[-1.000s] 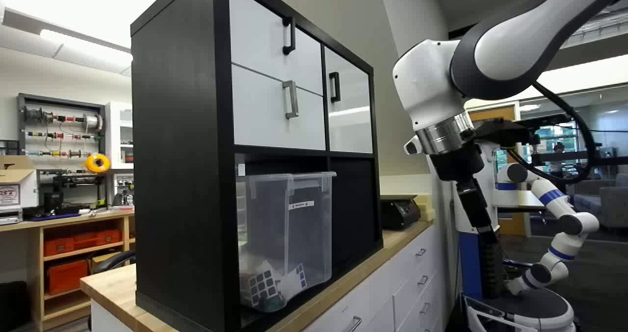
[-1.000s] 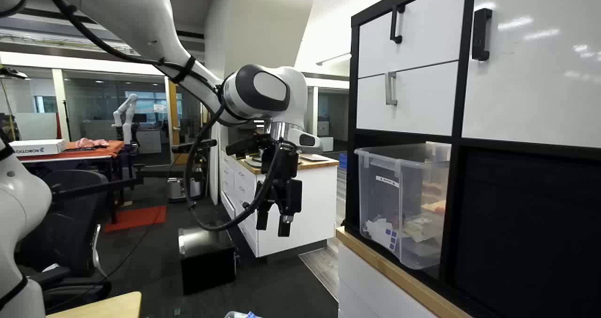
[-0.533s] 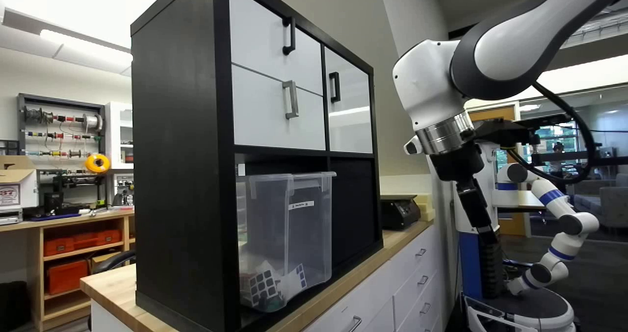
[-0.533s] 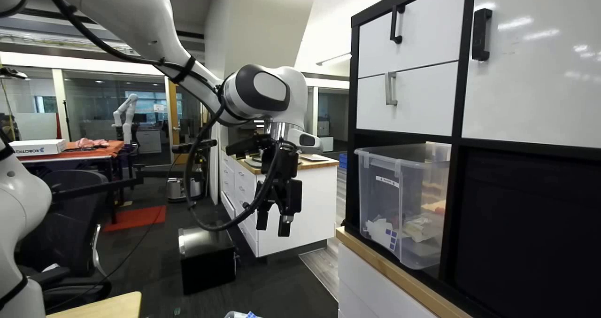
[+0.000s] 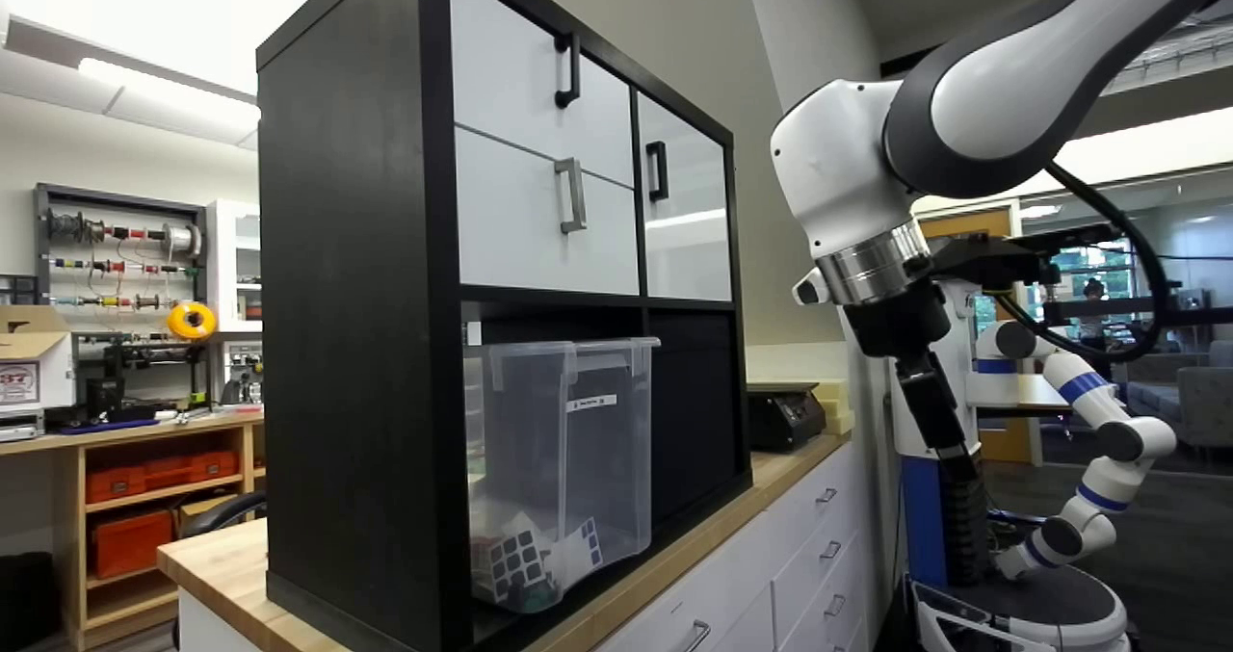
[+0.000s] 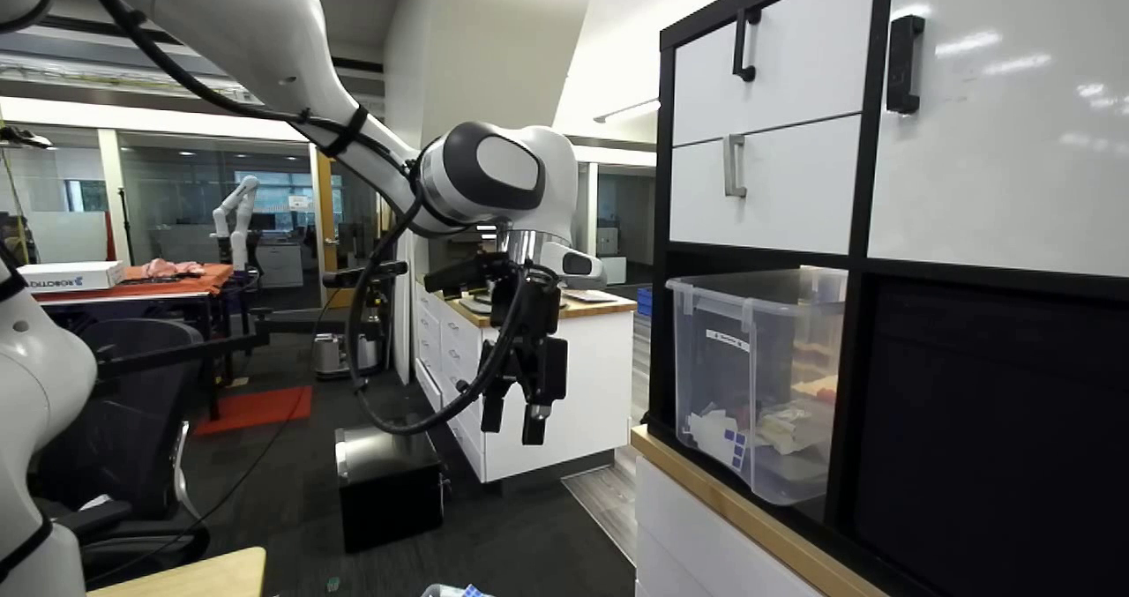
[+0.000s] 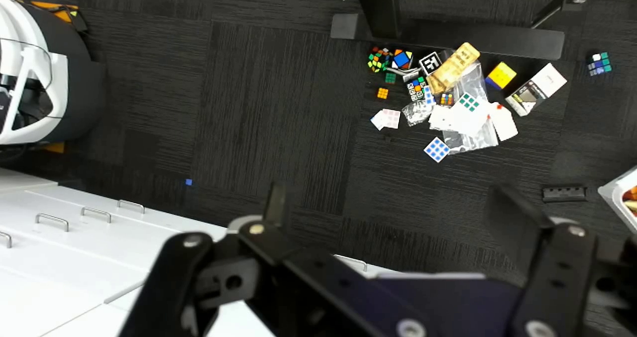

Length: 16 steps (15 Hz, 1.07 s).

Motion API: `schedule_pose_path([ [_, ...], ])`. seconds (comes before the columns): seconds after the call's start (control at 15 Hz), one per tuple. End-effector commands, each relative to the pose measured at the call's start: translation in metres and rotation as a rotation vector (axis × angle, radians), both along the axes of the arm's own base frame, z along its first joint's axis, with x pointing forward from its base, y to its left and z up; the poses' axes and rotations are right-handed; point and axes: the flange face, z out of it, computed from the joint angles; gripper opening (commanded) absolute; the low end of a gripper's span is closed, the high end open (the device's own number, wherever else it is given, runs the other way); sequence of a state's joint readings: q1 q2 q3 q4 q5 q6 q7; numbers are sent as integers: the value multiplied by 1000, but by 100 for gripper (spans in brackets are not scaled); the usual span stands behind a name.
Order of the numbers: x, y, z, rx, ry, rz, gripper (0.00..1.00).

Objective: Slide the clear container out

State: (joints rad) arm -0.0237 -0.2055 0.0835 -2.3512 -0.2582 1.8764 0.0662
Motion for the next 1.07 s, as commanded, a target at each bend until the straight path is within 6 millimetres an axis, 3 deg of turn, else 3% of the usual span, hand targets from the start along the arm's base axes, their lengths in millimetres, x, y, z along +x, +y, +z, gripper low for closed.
schedule_pose_path([
  [0.0,1,3,1,0,-6,10,100],
  [0.53,19,19,16,48,-138,90,100],
  [1.0,40,29,35,76,-220,283,100],
])
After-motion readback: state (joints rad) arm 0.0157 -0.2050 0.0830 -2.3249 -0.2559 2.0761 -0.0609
